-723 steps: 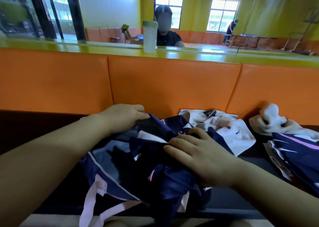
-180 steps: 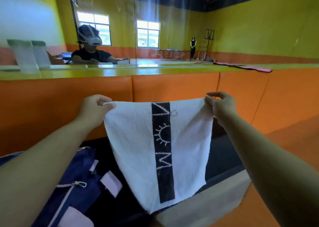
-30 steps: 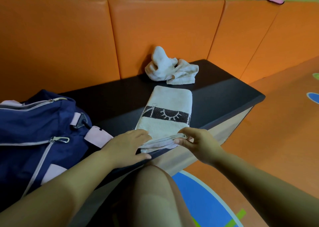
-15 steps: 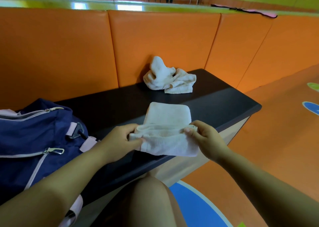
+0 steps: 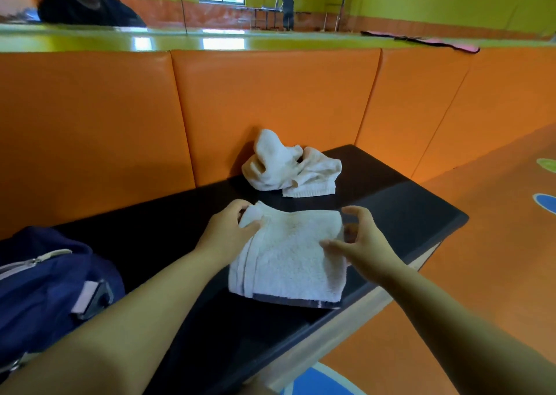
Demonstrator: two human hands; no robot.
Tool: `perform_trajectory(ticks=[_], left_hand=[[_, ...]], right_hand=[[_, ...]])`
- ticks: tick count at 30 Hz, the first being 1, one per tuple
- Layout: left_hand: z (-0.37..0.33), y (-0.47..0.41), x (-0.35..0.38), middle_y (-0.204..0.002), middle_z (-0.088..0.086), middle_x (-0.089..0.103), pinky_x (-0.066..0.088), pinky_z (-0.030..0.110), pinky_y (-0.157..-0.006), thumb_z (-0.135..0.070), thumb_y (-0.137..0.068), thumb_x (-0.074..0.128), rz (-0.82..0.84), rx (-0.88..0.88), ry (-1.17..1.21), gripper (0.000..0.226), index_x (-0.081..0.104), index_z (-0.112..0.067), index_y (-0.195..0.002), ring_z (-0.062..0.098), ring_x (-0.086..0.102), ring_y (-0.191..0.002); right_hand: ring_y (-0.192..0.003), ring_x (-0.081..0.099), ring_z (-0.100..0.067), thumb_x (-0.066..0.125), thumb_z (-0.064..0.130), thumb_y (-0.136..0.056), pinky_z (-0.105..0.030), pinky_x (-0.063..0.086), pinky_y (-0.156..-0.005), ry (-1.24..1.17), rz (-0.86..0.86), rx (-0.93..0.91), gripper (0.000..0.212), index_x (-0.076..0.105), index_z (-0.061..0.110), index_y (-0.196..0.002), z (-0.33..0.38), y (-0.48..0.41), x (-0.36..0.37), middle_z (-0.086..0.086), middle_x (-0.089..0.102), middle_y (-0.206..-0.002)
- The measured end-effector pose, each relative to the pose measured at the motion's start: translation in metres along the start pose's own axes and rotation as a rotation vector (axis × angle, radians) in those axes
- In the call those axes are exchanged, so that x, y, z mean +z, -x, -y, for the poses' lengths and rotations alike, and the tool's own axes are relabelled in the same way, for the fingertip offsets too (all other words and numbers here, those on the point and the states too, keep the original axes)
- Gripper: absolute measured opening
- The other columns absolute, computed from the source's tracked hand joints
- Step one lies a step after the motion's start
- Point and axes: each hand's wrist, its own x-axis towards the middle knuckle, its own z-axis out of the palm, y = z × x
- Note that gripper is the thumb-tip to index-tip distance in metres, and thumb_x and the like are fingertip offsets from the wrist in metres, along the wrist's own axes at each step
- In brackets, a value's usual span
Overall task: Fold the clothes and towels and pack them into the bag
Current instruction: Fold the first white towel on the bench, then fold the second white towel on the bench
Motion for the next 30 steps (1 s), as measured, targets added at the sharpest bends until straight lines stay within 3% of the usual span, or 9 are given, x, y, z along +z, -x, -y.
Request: perform_trajectory(ticks=[3, 6, 9, 13, 16, 21, 24, 27, 30], left_hand=[[0.008, -0.016, 0.014, -0.101, -0.005, 0.061, 0.043, 0.021, -0.067, -0.031, -0.086, 0.064, -0.013, -0.038, -0.039, 0.030, 0.053, -0.023, -0.113, 0.010, 0.058, -0.091], [0.015, -0.020, 0.025, -0.120, 0.002, 0.053, 0.043, 0.028, -0.085, -0.032, -0.085, 0.065, -0.058, -0.057, -0.124, 0.045, 0.049, -0.020, -0.126, 0.019, 0.052, -0.106], [0.017, -0.009, 0.028, -0.123, -0.002, 0.048, 0.031, 0.029, -0.091, -0.048, -0.080, 0.061, -0.155, 0.175, -0.330, 0.048, 0.055, -0.024, -0.121, 0.022, 0.039, -0.115], [0.015, 0.009, 0.032, -0.132, -0.011, 0.048, 0.018, 0.028, -0.095, -0.066, -0.072, 0.024, 0.210, 0.352, -0.529, 0.065, 0.060, -0.035, -0.117, 0.014, 0.034, -0.124], [0.023, 0.015, 0.030, -0.144, -0.013, 0.039, 0.018, 0.026, -0.106, -0.055, -0.086, 0.023, 0.369, 0.288, -0.550, 0.055, 0.053, -0.035, -0.128, 0.009, 0.027, -0.133], [0.026, 0.010, 0.005, -0.137, -0.014, 0.047, 0.029, 0.033, -0.107, -0.064, -0.083, 0.031, 0.302, 0.104, -0.600, 0.058, 0.057, -0.029, -0.122, 0.010, 0.037, -0.129], [0.029, 0.001, -0.011, -0.141, -0.010, 0.042, 0.034, 0.033, -0.100, -0.067, -0.085, 0.040, 0.255, 0.001, -0.735, 0.062, 0.041, -0.030, -0.135, 0.013, 0.037, -0.129], [0.043, -0.013, -0.026, -0.151, -0.007, 0.030, 0.030, 0.034, -0.106, -0.065, -0.087, 0.037, 0.266, -0.025, -0.795, 0.065, 0.022, -0.040, -0.145, 0.017, 0.027, -0.138], [0.054, -0.030, -0.037, -0.156, -0.003, 0.022, 0.021, 0.036, -0.114, -0.059, -0.091, 0.034, 0.293, -0.076, -0.855, 0.058, 0.021, -0.042, -0.145, 0.021, 0.017, -0.143]], right_hand=[[-0.084, 0.061, -0.017, 0.074, 0.032, -0.078, -0.036, 0.058, -0.072, 0.088, -0.103, 0.038, 0.065, 0.029, 0.025, -0.125, -0.002, -0.014, 0.011, -0.001, 0.056, -0.100], [-0.076, 0.060, -0.018, 0.067, 0.034, -0.084, -0.038, 0.055, -0.066, 0.277, -0.136, 0.049, 0.051, 0.031, 0.024, -0.119, -0.008, -0.021, 0.020, 0.001, 0.058, -0.096], [-0.069, 0.052, -0.013, 0.056, 0.043, -0.090, -0.026, 0.042, -0.054, 0.566, -0.088, 0.030, 0.037, 0.042, 0.026, -0.120, -0.016, -0.023, 0.023, -0.003, 0.053, -0.111], [-0.068, 0.052, -0.013, 0.054, 0.046, -0.091, -0.029, 0.047, -0.061, 0.526, -0.010, 0.114, 0.035, 0.050, 0.026, -0.120, -0.020, -0.025, 0.027, -0.002, 0.055, -0.105], [-0.072, 0.053, -0.014, 0.060, 0.044, -0.088, -0.032, 0.050, -0.068, 0.436, -0.008, 0.119, 0.036, 0.053, 0.025, -0.118, -0.016, -0.033, 0.032, -0.006, 0.058, -0.112], [-0.088, 0.055, -0.015, 0.061, 0.040, -0.088, -0.024, 0.043, -0.071, 0.303, 0.047, 0.035, 0.037, 0.056, 0.025, -0.121, -0.002, -0.051, 0.063, -0.005, 0.058, -0.122], [-0.104, 0.059, -0.018, 0.059, 0.040, -0.090, -0.026, 0.046, -0.082, 0.265, 0.146, -0.036, 0.041, 0.053, 0.025, -0.128, 0.009, -0.068, 0.087, -0.003, 0.059, -0.124], [-0.101, 0.062, -0.020, 0.061, 0.034, -0.088, -0.038, 0.053, -0.087, 0.135, 0.233, -0.055, 0.039, 0.054, 0.025, -0.125, 0.018, -0.086, 0.101, -0.005, 0.062, -0.122], [-0.102, 0.059, -0.020, 0.062, 0.033, -0.087, -0.038, 0.051, -0.088, 0.227, 0.096, -0.116, 0.038, 0.056, 0.021, -0.122, 0.026, -0.109, 0.096, -0.002, 0.059, -0.119]])
